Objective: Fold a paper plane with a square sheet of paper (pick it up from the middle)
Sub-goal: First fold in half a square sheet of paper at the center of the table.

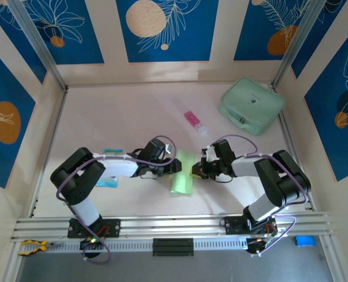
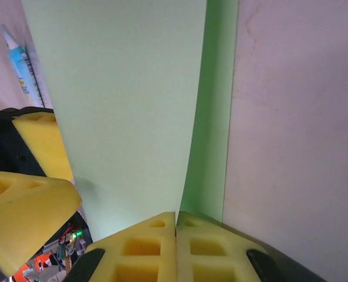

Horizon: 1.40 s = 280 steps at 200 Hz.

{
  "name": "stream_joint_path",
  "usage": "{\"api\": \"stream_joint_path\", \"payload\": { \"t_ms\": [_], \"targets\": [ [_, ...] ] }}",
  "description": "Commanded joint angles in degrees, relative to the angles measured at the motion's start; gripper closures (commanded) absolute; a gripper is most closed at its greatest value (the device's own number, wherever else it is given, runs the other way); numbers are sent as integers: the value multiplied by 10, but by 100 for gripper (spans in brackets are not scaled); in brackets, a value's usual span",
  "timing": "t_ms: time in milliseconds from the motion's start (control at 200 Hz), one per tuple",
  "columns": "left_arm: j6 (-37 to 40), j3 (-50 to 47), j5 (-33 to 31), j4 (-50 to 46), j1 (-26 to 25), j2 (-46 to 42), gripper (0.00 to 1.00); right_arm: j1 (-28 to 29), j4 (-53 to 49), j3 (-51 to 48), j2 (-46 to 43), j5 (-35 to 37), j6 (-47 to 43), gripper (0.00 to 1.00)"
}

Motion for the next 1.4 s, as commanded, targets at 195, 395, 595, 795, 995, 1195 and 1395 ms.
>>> {"api": "stream_joint_path", "payload": {
  "t_ms": [195,395,595,795,995,1195,1395],
  "targets": [
    [10,1,17,3,3,12,53,-4,-7,16,9,-15,-14,93],
    [11,7,6,-19,3,10,56,-5,-17,18,0,-13,-11,91],
    [-2,5,-24,-43,3,9,57,-18,-63,-3,-97,43,0,76],
    [6,20,-37,-81,3,13,57,-53,-129,-28,-198,84,-1,72],
    [43,56,-43,-149,3,26,56,-69,-142,-49,-237,83,6,71],
    [78,91,-34,-193,-1,51,55,-70,-143,-51,-236,81,5,71],
    [120,124,-28,-238,-3,71,53,-69,-142,-54,-237,79,5,71]
  ]
}}
